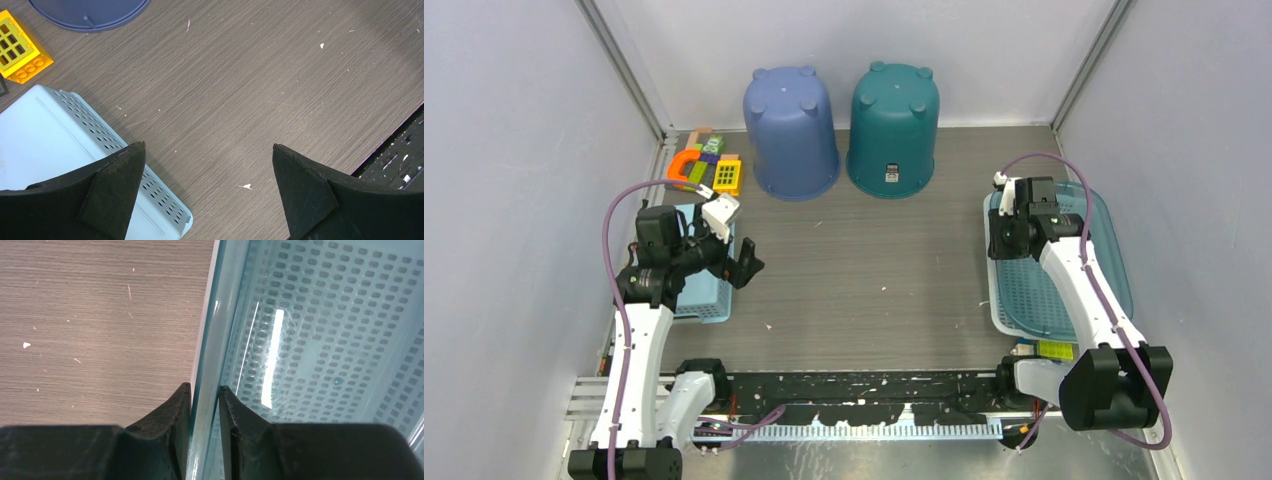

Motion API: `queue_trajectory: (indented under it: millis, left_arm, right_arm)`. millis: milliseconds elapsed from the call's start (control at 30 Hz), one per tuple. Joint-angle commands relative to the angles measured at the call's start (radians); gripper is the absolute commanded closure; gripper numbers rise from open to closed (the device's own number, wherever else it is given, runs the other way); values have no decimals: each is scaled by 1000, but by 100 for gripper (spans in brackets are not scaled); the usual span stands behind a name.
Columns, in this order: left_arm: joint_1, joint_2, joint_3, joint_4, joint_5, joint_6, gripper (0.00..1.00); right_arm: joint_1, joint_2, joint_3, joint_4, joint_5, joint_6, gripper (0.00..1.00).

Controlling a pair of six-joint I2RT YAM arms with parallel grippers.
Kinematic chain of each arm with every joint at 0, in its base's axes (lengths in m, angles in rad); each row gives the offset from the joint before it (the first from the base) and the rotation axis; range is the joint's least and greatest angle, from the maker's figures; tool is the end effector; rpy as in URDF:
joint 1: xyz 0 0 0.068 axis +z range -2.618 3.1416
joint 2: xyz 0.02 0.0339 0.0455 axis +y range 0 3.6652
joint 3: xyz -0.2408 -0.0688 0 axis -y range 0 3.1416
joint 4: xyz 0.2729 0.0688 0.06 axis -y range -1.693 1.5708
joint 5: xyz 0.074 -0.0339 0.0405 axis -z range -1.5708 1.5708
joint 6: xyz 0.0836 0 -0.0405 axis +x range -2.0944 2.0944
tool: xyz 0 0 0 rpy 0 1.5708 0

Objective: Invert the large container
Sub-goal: Pick up the container from the container.

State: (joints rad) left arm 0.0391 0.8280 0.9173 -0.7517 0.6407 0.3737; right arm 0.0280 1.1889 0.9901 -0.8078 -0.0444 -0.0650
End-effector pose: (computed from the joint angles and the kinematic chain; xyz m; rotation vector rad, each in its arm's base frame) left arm 0.2366 -0.0408 0.2882 0.6832 2.0085 -0.4705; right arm 0.2936 0.0119 0.2088 -0.1363 2.5728 0.0434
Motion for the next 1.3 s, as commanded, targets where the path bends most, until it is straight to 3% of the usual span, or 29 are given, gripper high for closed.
queue_trajectory:
  millis: [0,100,600,1267]
  left_arm:
    - [-2,-6,-4,40,22,-2,0]
    - [-2,-6,-1,41,22,-1,0]
    - [-2,-2,0,41,23,0,0]
    - [-2,-5,0,42,22,1,0]
  right_arm:
    - [0,-49,51,-25,0,-12,92]
    - [0,-61,69,-48,11,-17,99]
    - [0,-154,206,-127,162,-38,99]
    - [0,-203,396,-168,171,-13,99]
